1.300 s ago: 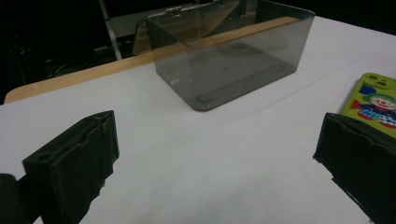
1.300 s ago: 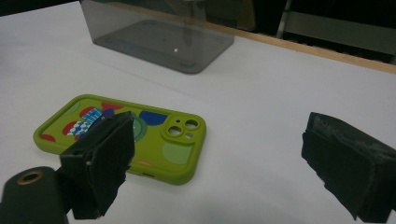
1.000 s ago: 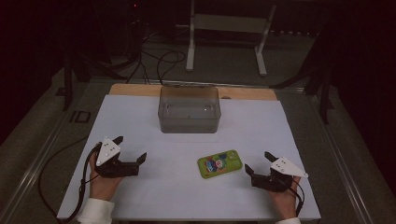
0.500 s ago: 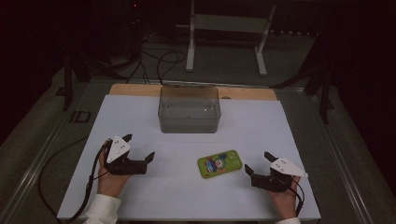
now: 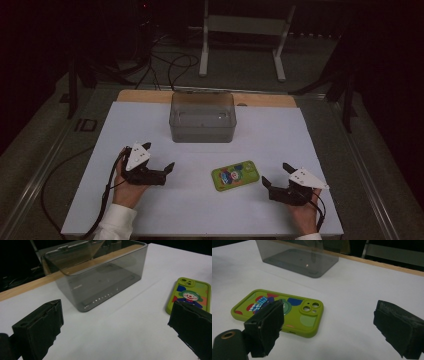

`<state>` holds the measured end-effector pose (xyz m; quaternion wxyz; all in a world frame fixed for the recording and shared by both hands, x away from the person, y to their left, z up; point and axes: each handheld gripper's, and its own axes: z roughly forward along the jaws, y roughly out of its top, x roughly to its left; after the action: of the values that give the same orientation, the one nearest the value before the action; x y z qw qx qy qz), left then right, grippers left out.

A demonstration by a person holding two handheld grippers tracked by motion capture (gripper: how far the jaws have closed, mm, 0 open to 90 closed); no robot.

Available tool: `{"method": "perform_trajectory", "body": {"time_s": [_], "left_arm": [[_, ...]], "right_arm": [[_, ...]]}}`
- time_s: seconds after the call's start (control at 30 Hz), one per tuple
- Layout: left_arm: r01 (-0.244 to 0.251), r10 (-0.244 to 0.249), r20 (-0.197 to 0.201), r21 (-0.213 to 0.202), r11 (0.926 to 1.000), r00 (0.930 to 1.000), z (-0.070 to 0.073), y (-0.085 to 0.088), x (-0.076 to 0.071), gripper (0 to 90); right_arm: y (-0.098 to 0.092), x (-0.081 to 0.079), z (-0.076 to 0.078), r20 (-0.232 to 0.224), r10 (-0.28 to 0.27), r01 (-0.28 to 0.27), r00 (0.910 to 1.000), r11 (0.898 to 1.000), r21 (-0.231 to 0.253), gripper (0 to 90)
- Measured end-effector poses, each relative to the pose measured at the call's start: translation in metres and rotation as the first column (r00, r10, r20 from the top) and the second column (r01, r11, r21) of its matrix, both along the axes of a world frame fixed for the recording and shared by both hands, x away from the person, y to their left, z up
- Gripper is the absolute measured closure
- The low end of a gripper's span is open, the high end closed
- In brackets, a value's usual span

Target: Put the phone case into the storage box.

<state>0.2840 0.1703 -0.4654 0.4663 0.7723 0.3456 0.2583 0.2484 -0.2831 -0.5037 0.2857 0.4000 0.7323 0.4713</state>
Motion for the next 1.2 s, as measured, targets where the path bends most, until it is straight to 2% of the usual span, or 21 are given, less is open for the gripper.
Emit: {"method": "perform_trajectory", "body": {"time_s": [0.47,0.97,1.2], "left_arm": [[0.055,-0.054,-0.028,0.031,0.9980,0.9981,-0.004,-0.026,0.010,0.0],[0.096,-0.094,-0.068,0.028,0.9950,0.9933,-0.006,-0.051,0.021,0.0],[0.122,-0.116,-0.081,0.062,0.9906,0.9899,-0.007,-0.063,0.025,0.0]], "right_arm": [[0.000,0.001,-0.001,-0.005,0.001,-0.001,1.0000,1.000,-0.001,9.7],[0.000,0.001,-0.001,-0.010,0.000,0.000,0.9999,1.000,-0.004,9.7],[-0.001,0.002,-0.001,-0.004,0.002,-0.002,1.0000,1.000,-0.003,9.8]]}}
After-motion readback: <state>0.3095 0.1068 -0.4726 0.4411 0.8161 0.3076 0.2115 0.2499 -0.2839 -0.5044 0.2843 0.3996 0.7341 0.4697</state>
